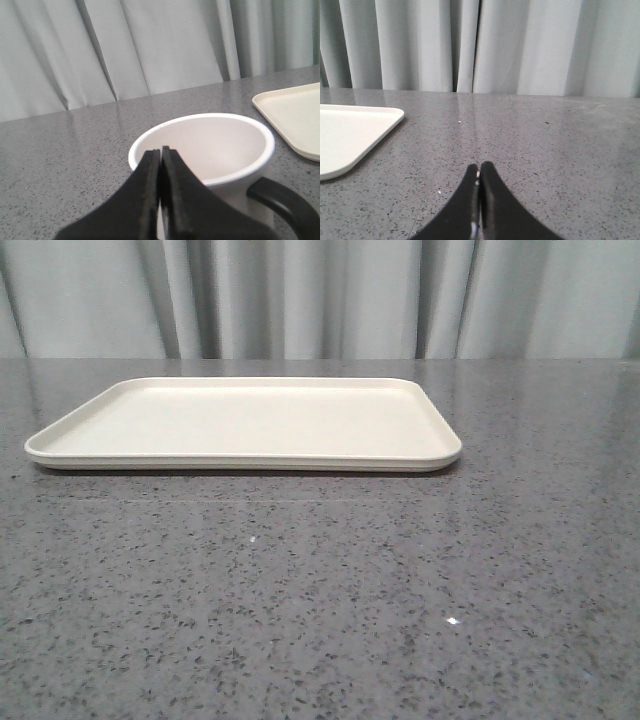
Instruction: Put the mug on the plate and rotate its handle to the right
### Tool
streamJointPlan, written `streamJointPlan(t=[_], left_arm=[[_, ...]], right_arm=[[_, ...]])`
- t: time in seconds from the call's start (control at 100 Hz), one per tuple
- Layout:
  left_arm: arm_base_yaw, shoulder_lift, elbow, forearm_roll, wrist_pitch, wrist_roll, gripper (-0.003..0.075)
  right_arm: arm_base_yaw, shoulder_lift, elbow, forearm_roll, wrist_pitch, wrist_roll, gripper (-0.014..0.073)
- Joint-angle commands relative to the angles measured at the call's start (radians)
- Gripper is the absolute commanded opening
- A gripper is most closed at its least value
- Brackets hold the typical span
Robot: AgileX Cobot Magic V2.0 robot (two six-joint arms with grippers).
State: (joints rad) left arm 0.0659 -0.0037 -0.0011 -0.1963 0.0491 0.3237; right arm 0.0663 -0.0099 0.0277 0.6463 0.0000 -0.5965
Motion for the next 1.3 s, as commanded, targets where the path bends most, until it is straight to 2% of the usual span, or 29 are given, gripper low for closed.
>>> streamJointPlan(t=[0.0, 0.81, 1.03, 1.29], left_arm=[[0.002, -0.029, 0.010, 0.000, -0.077, 0.001, -0.0020], [0.002, -0.029, 0.010, -0.007, -0.109, -0.013, -0.0020], [0.002, -0.029, 0.010, -0.181, -0.111, -0.068, -0.0020], [0.002, -0.029, 0.010, -0.190, -0.122, -0.069, -0.0020]], right_arm=[[0.000, -0.022, 0.000, 0.001, -0.069, -0.007, -0.0066], [0.000, -0.022, 0.000, 0.001, -0.070, -0.007, -0.0066], [0.000, -0.022, 0.000, 0.001, -0.070, -0.007, -0.0066], [0.000, -0.022, 0.000, 0.001, -0.070, -0.007, -0.0066]])
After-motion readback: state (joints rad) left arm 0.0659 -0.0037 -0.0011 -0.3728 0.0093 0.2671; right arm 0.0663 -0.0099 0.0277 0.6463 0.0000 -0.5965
